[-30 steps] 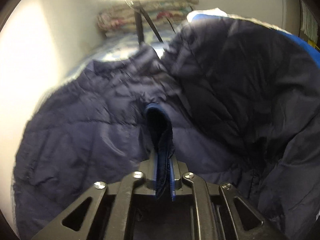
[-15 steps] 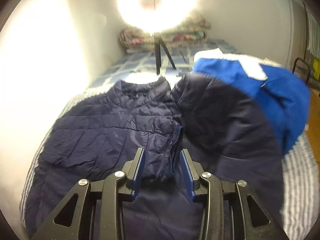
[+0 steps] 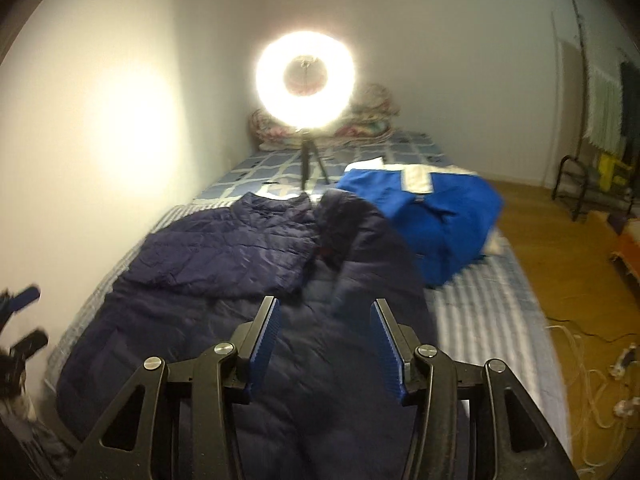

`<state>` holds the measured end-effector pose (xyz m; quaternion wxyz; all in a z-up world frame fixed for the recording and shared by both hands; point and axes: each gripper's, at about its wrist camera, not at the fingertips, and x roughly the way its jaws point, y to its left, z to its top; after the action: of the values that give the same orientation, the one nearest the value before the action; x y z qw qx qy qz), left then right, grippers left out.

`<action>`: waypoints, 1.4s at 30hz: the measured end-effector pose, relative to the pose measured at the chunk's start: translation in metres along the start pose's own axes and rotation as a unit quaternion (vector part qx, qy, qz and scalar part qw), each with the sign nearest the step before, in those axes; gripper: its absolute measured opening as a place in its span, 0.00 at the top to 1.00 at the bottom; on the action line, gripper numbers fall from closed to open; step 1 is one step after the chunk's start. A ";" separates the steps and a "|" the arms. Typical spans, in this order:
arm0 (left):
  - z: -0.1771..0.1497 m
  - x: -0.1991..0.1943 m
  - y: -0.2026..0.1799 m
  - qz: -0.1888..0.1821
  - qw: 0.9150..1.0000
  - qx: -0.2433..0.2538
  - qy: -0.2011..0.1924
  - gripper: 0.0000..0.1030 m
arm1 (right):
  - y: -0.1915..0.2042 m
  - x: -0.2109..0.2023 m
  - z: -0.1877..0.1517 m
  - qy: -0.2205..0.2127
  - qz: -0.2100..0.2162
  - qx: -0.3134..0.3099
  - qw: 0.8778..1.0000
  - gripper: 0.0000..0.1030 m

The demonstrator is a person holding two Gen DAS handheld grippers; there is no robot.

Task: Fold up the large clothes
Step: 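Grasp the other sleeve cuff with the left gripper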

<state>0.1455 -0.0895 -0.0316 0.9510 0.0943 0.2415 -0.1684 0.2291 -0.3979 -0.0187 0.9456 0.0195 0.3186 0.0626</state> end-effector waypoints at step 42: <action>-0.073 0.125 -0.421 -0.324 0.898 0.223 0.199 0.30 | -0.198 -0.145 -0.132 -0.013 -0.150 0.188 0.971 0.45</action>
<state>0.0632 -0.4946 -0.1975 0.7300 0.2517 0.3989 -0.4946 0.0557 -0.6134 -0.0521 0.9276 0.1500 0.3116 -0.1410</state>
